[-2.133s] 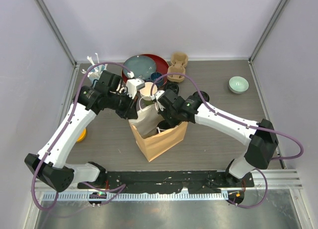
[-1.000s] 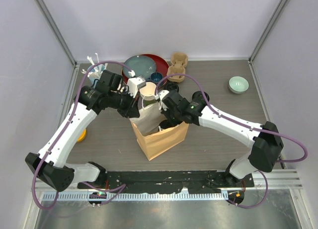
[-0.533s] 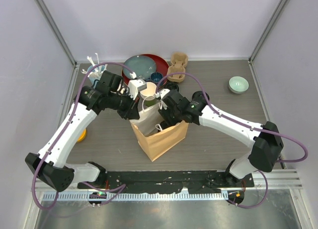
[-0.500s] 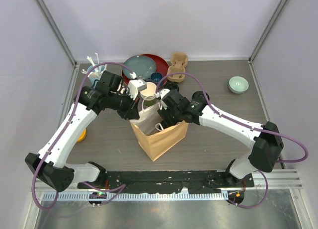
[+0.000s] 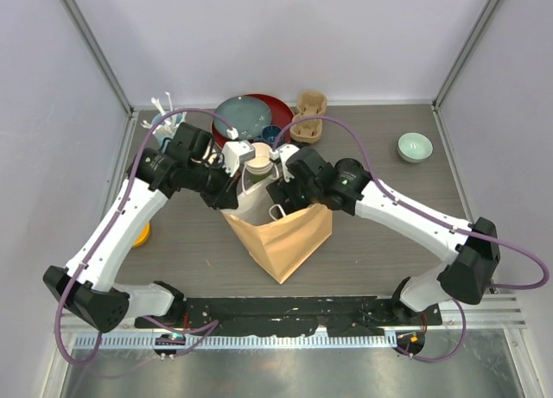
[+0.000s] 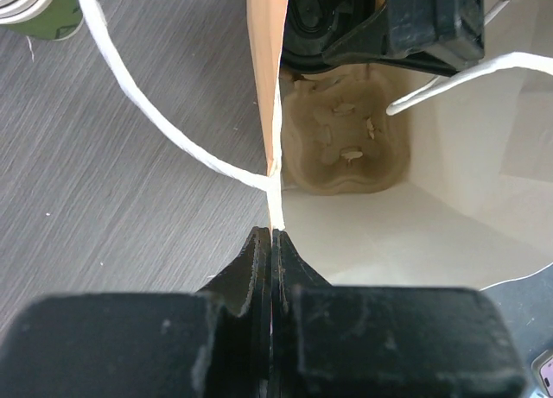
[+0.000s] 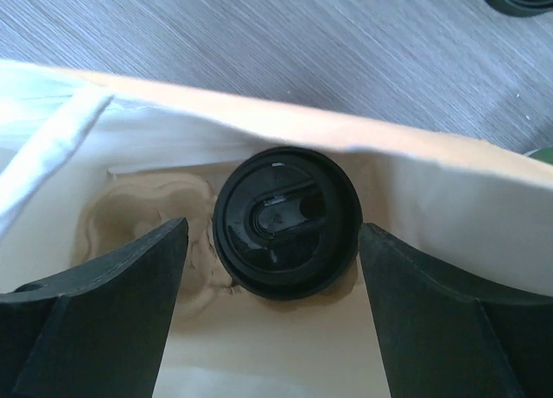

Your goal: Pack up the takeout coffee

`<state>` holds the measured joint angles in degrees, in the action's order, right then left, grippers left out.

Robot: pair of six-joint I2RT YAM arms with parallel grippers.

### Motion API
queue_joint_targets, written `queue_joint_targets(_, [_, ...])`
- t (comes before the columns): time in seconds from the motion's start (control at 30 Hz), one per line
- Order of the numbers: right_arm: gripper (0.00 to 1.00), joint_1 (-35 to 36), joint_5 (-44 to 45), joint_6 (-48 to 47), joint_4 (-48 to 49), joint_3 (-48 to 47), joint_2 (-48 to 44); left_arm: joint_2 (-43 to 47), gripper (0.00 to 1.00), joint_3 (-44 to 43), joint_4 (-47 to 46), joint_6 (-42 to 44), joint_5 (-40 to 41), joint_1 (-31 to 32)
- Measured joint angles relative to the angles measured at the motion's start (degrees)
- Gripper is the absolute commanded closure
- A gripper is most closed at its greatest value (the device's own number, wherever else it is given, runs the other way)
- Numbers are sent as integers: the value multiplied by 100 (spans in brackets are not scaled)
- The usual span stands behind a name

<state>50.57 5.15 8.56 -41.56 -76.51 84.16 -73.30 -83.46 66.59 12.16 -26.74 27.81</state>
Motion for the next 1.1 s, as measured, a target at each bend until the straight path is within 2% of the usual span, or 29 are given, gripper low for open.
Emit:
queue_joint_targets(0.43, [14,-17,-275,-7,1185,422,-566,-11,100,-190,455,138,2,31])
queue_joint_targets(0.8, [14,-24,-667,4,1696,452,-621,-11,100,-195,498,181,-26,33])
queue_joint_targets(1.1, [14,-37,-1047,72,2347,625,-1250,-11,100,-195,501,184,-24,33])
